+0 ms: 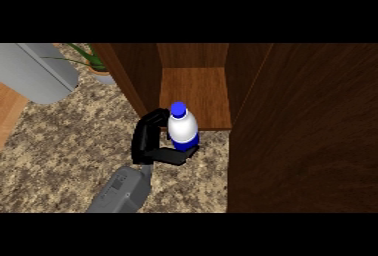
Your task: Pick up the bottled water, place it into the cabinet and close the cabinet
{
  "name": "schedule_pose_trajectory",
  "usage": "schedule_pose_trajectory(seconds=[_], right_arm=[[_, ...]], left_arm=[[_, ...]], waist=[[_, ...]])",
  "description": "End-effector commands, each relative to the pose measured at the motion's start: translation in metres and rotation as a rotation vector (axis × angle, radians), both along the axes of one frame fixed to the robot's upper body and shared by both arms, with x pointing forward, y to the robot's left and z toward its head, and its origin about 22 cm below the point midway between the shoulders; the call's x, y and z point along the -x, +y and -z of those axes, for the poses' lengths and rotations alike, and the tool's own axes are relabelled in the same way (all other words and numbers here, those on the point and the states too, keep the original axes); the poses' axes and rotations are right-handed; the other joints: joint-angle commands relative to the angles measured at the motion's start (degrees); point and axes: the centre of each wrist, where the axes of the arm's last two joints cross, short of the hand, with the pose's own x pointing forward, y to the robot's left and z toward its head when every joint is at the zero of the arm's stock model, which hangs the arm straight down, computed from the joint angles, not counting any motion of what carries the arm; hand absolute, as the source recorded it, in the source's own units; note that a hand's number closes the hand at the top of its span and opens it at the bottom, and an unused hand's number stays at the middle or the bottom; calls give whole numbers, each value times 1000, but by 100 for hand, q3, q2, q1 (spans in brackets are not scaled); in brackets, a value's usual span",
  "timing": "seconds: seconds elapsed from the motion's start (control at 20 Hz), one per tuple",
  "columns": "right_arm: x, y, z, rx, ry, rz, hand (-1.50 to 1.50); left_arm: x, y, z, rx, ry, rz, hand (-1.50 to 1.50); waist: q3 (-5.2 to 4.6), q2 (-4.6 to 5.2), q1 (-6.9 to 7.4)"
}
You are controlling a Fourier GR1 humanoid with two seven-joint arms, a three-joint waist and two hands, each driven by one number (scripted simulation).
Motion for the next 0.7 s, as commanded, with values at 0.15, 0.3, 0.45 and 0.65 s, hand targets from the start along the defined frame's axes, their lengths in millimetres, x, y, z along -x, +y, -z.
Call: schedule_pose_trajectory(seconds=[0.15,0.3,0.45,0.65], right_arm=[[6,-6,-17,-39,-49,33,-150],[-11,-3,-5,-27,-48,-4,-150],[-1,-4,-12,-56,-77,-5,-150],[-4,1,-26,-54,-69,-7,-150]], left_arm=[[-29,-30,-33,-72,-1,-23,150],[-50,-47,-49,-157,-4,-45,150],[-60,-58,-60,-205,54,-84,150],[-88,-51,-70,-192,76,-146,150]], waist=[[-1,8,-50],[-3,39,-78],[-1,31,-183],[-8,81,-209]])
